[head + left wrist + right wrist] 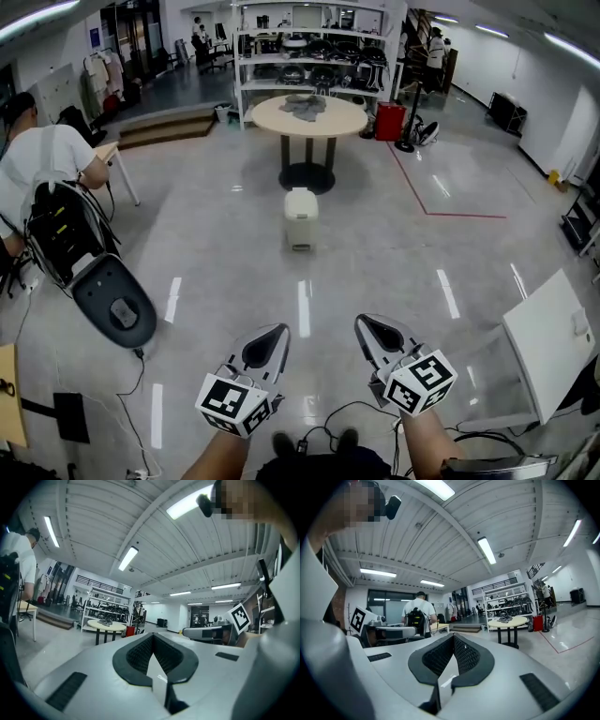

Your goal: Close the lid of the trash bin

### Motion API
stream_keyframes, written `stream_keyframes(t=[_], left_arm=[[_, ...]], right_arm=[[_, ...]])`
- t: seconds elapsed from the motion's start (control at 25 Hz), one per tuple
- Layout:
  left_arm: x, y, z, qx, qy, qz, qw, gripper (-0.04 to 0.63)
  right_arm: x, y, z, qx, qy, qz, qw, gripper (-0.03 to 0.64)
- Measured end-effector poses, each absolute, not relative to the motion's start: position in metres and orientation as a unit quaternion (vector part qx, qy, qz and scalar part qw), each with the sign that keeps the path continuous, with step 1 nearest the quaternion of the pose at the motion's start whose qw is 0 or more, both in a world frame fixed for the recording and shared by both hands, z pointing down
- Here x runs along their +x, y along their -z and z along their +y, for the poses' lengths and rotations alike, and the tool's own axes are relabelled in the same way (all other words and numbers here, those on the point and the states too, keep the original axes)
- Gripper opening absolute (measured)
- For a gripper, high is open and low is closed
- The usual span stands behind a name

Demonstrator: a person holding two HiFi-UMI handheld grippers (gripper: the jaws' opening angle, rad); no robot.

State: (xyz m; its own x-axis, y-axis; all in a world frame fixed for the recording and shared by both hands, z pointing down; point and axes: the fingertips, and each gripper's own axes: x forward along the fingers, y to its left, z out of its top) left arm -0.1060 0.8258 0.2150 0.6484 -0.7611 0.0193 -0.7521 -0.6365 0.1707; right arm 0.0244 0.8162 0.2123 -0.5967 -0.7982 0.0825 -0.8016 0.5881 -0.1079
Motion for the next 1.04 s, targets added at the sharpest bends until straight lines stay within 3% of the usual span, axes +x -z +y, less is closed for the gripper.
stream_keyframes(t=[1.04], left_arm=[[-0.024, -0.167, 0.853, 0.904, 0.019, -0.425, 0.034, -0.003]], right_arm=[[0.103, -0.17, 0.84, 0.439, -0.033, -0.898, -0.014, 0.009]])
